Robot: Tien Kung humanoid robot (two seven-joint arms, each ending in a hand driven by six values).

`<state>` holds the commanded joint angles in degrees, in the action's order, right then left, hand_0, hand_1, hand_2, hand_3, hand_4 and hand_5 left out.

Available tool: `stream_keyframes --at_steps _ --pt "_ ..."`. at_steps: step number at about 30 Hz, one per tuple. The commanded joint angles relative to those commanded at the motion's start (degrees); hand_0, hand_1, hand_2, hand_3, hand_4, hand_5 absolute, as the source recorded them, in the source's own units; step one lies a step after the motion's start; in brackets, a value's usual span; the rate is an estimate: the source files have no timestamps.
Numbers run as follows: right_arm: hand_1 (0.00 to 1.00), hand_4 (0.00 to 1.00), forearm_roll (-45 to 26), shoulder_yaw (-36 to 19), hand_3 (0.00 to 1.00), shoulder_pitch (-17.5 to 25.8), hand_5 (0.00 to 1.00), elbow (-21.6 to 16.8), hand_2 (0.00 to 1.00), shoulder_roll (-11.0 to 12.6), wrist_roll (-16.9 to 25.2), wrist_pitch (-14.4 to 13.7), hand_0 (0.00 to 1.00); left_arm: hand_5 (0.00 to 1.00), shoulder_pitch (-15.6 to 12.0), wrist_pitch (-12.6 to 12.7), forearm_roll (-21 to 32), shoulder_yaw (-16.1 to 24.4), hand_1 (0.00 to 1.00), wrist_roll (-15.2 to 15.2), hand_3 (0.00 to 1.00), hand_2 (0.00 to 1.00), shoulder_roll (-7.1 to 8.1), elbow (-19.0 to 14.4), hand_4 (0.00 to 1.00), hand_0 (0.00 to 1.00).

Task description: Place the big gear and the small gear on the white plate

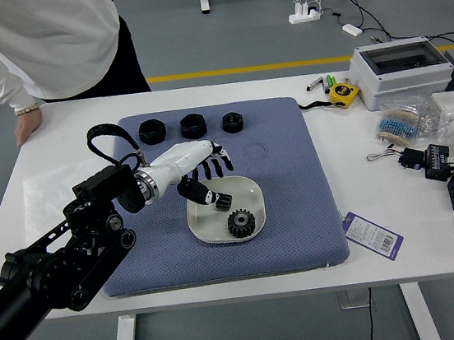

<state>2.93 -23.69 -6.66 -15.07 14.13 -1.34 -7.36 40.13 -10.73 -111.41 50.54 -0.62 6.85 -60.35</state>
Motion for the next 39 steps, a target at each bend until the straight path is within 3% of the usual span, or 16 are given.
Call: stream_keyframes --at_steps 3,4,11,15,16,21,22,25,31,33,34,39 --pt "0.679 0.953 0.0 0.0 0.679 0.1 0.767 0.0 0.769 0.0 0.0 0.0 0.676 0.048 -0.1 0.0 0.1 -0.1 0.46 0.2 0.584 0.539 0.03 0.0 0.958 0.312" --pt "0.679 0.954 0.0 0.0 0.679 0.1 0.766 0.0 0.77 0.0 0.0 0.0 0.676 0.154 -0.2 -0.1 0.1 -0.2 0.487 0.3 0.593 0.538 0.04 0.0 0.998 0.356" --pt "0.679 0.954 0.2 -0.2 0.679 0.3 0.766 0.0 0.77 0.0 0.0 0.1 0.676 0.173 -0.5 0.0 0.2 0.0 0.505 0.6 0.597 0.545 0.19 -0.3 0.998 0.38" --pt "0.679 0.954 0.3 -0.3 0.679 0.5 0.766 0.0 0.77 -0.1 -0.1 0.0 0.676 0.173 -1.2 1.1 0.5 0.3 0.505 1.3 0.597 0.545 0.32 -0.9 0.998 0.38" --pt "0.679 0.955 0.5 -0.4 0.679 0.5 0.765 0.0 0.77 -0.1 -0.1 0.0 0.676 0.192 -1.4 1.5 0.7 0.3 0.607 1.5 0.635 0.645 0.35 -1.2 0.998 0.504" --pt "0.679 0.955 0.6 -0.5 0.679 0.7 0.765 0.0 0.77 0.0 -0.2 0.0 0.676 0.192 -2.3 4.0 1.0 0.9 0.607 2.9 0.635 0.645 0.65 -2.4 0.998 0.504" --pt "0.678 0.954 0.7 -0.5 0.678 0.7 0.765 0.0 0.77 0.0 -0.2 0.1 0.676 0.217 -2.6 4.8 1.3 1.4 0.683 3.2 0.699 0.725 0.73 -2.7 0.998 0.662" --pt "0.678 0.954 0.7 -0.5 0.678 0.8 0.765 0.0 0.77 0.0 -0.2 0.0 0.676 0.217 -3.3 6.9 2.2 2.3 0.683 3.9 0.699 0.725 0.74 -2.9 0.998 0.662" --pt "0.679 0.954 0.9 -0.6 0.679 1.0 0.765 0.0 0.77 -0.1 -0.2 0.0 0.676 0.254 -5.2 14.2 7.0 4.7 0.71 4.0 0.72 0.758 0.28 -1.9 0.998 0.704" --pt "0.679 0.954 1.1 -0.7 0.679 1.0 0.765 0.0 0.77 -0.1 -0.3 0.0 0.676 0.254 -6.3 17.2 10.3 6.4 0.71 4.7 0.72 0.758 0.14 -1.5 0.998 0.704" --pt "0.679 0.954 1.1 -0.7 0.678 1.1 0.765 0.0 0.77 -0.1 -0.3 0.0 0.676 0.306 -6.6 18.2 11.7 6.9 0.742 4.9 0.753 0.802 0.11 -1.4 0.989 0.736" --pt "0.679 0.954 0.8 -0.5 0.678 1.1 0.765 0.0 0.77 -0.1 -0.2 0.1 0.676 0.306 -8.2 21.6 19.7 9.4 0.742 6.2 0.753 0.802 0.03 -1.0 0.989 0.736"
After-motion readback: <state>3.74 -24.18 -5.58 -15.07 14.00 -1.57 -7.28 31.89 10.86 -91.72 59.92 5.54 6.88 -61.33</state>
